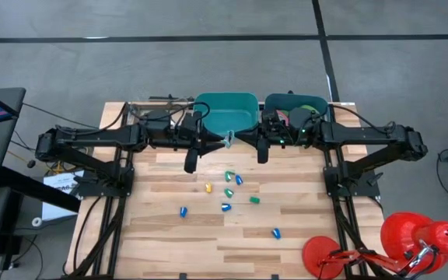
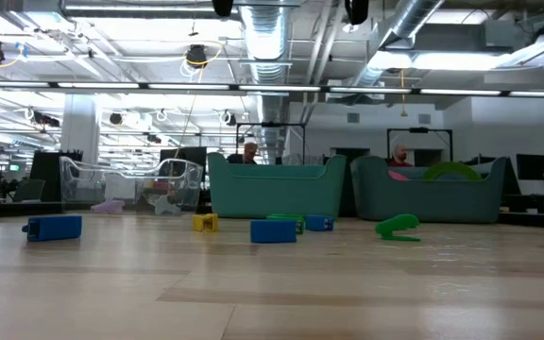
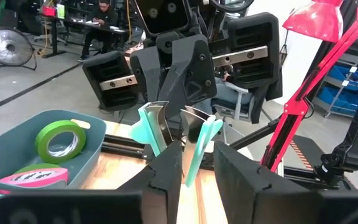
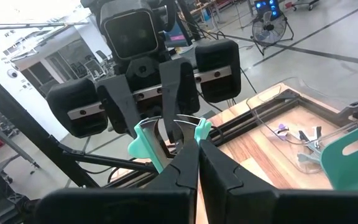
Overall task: Pick and place Stapler, Stapler remover, tape
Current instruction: Put the light blue staple remover into the transparent bin
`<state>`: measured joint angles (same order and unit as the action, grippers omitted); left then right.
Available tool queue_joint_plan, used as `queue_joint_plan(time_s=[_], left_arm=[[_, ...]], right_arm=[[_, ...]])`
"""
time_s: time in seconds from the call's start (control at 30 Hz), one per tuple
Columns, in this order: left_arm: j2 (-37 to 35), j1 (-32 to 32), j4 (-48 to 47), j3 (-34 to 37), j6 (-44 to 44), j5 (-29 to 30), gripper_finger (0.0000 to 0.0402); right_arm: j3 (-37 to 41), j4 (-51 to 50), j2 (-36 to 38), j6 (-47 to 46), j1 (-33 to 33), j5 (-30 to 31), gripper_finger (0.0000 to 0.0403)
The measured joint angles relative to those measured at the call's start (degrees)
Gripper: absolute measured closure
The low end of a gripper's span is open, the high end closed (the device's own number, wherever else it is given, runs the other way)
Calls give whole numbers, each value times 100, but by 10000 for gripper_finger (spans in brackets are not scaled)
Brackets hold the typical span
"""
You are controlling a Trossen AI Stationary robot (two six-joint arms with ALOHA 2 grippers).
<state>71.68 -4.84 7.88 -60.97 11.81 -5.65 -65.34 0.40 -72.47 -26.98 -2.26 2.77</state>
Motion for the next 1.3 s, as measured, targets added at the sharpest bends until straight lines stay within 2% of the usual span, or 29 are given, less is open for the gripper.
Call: queue_joint_plan(time_s=[0.63, 0.97, 1.07, 1.3], left_arm=[[-2, 0, 0, 0, 0, -17, 394], [-4, 0, 0, 0, 0, -15, 399], [-4, 0, -1, 1, 0, -10, 399], [-4, 0, -19, 2, 2, 7, 399]], right_arm=[[0, -9, 2, -2, -2, -145, 403], [0, -9, 2, -32, -2, -158, 402], [-2, -9, 3, -181, -2, -171, 385], [-2, -5, 15, -249, -2, -277, 295]])
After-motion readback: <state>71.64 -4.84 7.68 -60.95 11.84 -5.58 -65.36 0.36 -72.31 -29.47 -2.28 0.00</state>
